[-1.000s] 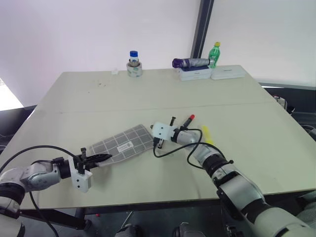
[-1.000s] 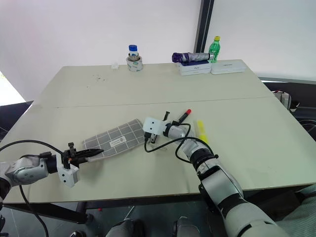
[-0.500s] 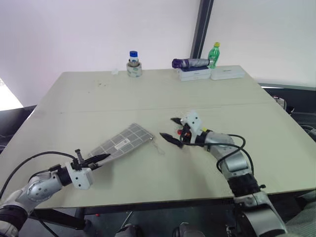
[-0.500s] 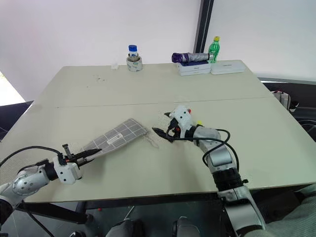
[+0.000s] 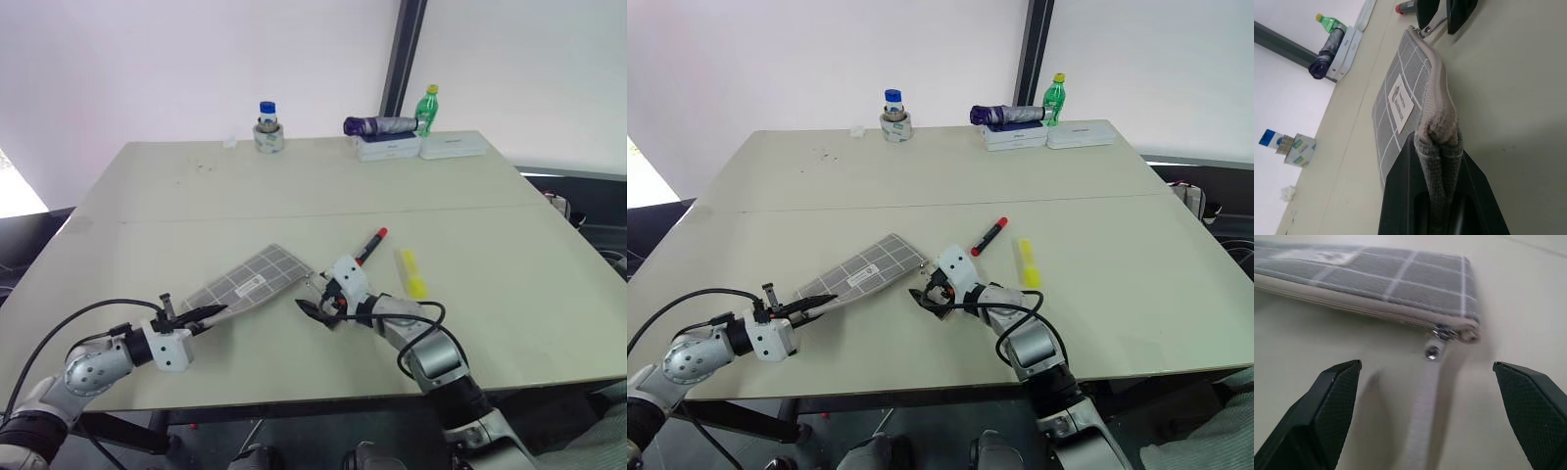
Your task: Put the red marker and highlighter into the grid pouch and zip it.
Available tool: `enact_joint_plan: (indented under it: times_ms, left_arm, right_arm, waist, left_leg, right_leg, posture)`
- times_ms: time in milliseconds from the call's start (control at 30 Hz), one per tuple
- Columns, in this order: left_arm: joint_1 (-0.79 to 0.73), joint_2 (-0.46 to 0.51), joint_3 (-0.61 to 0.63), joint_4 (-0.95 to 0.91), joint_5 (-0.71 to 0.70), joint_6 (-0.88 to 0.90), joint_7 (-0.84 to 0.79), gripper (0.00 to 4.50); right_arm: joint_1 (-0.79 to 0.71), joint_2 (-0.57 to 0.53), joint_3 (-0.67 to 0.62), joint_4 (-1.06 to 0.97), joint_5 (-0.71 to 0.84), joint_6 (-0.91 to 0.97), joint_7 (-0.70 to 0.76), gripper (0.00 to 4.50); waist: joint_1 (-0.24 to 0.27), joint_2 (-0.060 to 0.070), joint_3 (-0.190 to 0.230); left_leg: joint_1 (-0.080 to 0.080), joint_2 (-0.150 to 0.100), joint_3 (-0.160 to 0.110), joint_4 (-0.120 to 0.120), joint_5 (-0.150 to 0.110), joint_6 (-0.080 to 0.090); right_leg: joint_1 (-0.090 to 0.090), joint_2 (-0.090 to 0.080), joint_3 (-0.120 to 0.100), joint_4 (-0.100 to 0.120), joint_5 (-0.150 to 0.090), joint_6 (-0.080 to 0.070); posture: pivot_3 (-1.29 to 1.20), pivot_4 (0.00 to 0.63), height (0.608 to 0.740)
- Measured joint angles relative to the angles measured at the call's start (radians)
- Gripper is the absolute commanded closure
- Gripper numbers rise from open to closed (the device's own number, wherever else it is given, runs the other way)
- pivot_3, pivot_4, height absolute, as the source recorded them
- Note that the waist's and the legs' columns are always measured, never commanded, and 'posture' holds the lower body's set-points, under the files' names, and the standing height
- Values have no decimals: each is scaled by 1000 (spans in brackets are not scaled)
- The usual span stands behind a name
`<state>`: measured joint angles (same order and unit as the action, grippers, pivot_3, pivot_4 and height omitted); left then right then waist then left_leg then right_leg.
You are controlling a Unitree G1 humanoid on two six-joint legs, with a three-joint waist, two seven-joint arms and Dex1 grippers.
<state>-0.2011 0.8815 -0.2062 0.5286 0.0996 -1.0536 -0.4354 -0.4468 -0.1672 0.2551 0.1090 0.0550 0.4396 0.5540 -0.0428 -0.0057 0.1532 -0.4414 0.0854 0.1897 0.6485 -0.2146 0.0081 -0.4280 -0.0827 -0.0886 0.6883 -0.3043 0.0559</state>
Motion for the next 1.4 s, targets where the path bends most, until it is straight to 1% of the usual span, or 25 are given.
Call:
enact_joint_plan:
  times_ms: [33, 167, 267, 467, 567, 733, 900, 1167, 1300, 1400]
  left_arm:
    - [3, -2, 6, 0, 1, 0, -3, 4500]
    - [8, -17, 26, -5, 2, 2, -15, 4500]
    - [17, -22, 31, -26, 2, 7, -22, 4500]
    - [38, -35, 52, -47, 4, 27, -22, 4500]
    - [41, -66, 63, -76, 11, 64, -20, 4500]
    - [26, -131, 73, -129, 51, 140, -6, 4500]
    - [12, -184, 75, -175, 99, 218, 25, 4500]
    - [-46, -245, 75, -177, 198, 290, 102, 4500]
    - [-82, -301, 65, -178, 227, 339, 122, 4500]
    - [-83, -307, 64, -184, 232, 353, 122, 4500]
  right_arm:
    - [-8, 8, 4, 16, -11, -12, -11, 838]
    - [-20, 18, 30, 36, -40, -41, -19, 2981]
    - [-20, 22, 42, 37, -48, -42, -18, 4471]
    - [-26, -24, 83, 16, -91, -65, 14, 4471]
    - [-43, -44, 120, 10, -128, -79, 33, 4471]
    - [-71, -43, 191, 7, -173, -117, 68, 4471]
    - [-117, -54, 239, 10, -214, -236, 124, 4471]
    - [-188, -88, 284, 53, -242, -475, 252, 4471]
    - [-214, -88, 289, 94, -256, -544, 281, 4471]
    - [-218, -86, 286, 103, -268, -556, 279, 4471]
  waist:
    - [-1, 0, 0]
    - [-1, 0, 0]
    - [0, 0, 0]
    - [0, 0, 0]
    - [1, 0, 0]
    - [2, 0, 0]
    - [5, 0, 0]
    - [6, -1, 0]
    - [5, -1, 0]
    - [2, -1, 0]
  left_leg:
    - [0, 0, 0, 0, 0, 0]
    - [0, 0, 0, 0, 0, 0]
    - [0, 0, 0, 0, 0, 0]
    - [0, 0, 0, 0, 0, 0]
    - [0, 0, 0, 0, 0, 0]
    - [0, 0, 0, 0, 0, 0]
    - [0, -1, -1, 1, 0, 0]
    - [0, -1, -1, 1, 0, 0]
    - [0, -1, 0, 2, 0, 0]
    - [0, -1, 0, 1, 0, 0]
  right_leg:
    - [0, 0, 0, 0, 0, 0]
    - [0, 0, 0, 0, 0, 0]
    - [0, 0, 0, 0, 0, 0]
    - [0, 0, 0, 0, 0, 0]
    - [0, 0, 0, 0, 0, 0]
    - [0, 0, 0, 0, 0, 0]
    - [1, 0, -1, 0, 0, 0]
    - [1, 0, -1, 0, 0, 0]
    - [1, 0, -1, 0, 0, 0]
    - [1, 1, -1, 0, 0, 0]
  posture:
    - [0, 150, 738]
    - [0, 150, 738]
    - [0, 150, 738]
    - [0, 150, 738]
    - [0, 150, 738]
    - [0, 150, 738]
    - [0, 150, 738]
    - [0, 150, 738]
    - [0, 150, 738]
    - [0, 150, 738]
